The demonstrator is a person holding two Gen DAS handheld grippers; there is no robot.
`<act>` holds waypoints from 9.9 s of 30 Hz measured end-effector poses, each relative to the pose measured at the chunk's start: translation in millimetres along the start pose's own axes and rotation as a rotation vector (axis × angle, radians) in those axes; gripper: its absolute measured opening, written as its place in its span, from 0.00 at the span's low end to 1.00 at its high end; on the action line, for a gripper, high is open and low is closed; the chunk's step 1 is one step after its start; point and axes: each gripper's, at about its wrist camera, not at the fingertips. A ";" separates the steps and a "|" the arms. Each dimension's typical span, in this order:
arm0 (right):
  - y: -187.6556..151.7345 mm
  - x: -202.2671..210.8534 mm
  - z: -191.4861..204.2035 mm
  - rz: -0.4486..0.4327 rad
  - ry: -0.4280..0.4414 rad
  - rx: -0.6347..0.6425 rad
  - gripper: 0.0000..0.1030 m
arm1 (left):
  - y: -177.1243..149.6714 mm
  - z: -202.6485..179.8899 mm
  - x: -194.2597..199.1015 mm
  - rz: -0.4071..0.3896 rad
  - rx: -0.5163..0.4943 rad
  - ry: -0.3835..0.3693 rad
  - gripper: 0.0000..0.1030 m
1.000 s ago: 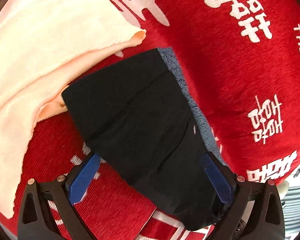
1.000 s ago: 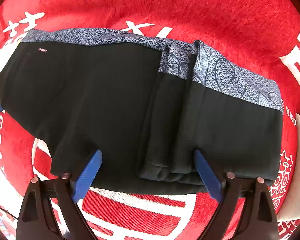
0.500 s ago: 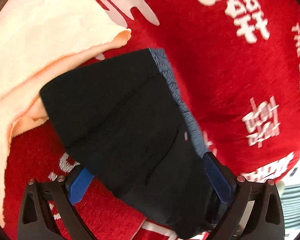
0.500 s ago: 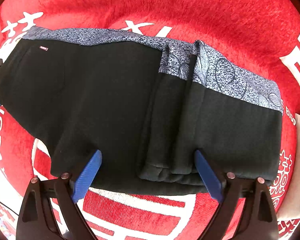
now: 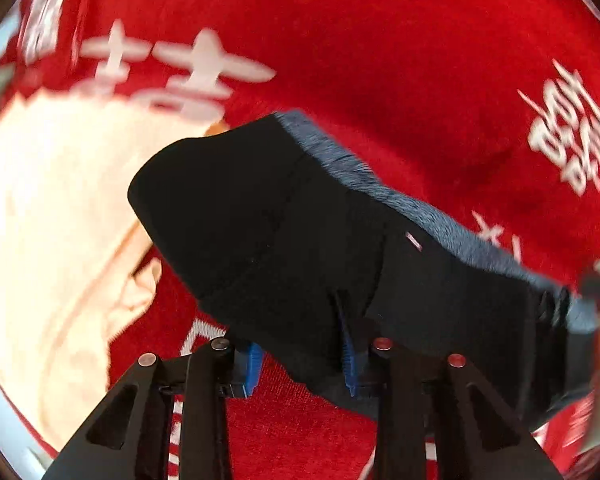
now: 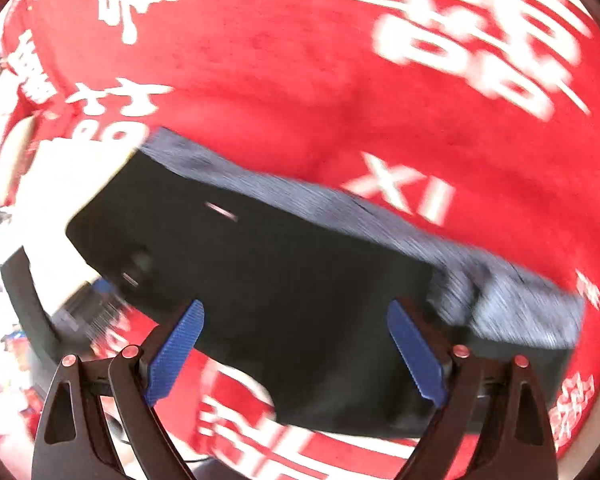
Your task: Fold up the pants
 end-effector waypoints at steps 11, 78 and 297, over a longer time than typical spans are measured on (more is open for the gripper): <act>95.7 -81.1 144.5 0.268 0.082 0.223 0.92 | -5.1 -13.8 3.0 -0.047 -0.107 0.047 0.32; -167.7 122.7 -293.3 -0.274 0.383 -0.484 0.16 | -120.6 -400.1 103.7 -0.061 -0.769 -0.335 0.32; -266.6 82.4 -240.5 -0.136 0.077 -0.404 0.16 | -52.2 -240.5 35.4 0.280 -0.280 -0.380 0.79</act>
Point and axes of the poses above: each gripper's, at about its wrist camera, not at the fingertips, and x roughly against the way its jaws point, z to its left, y to its top, and after that the axes turned 6 degrees about -z, right-handed
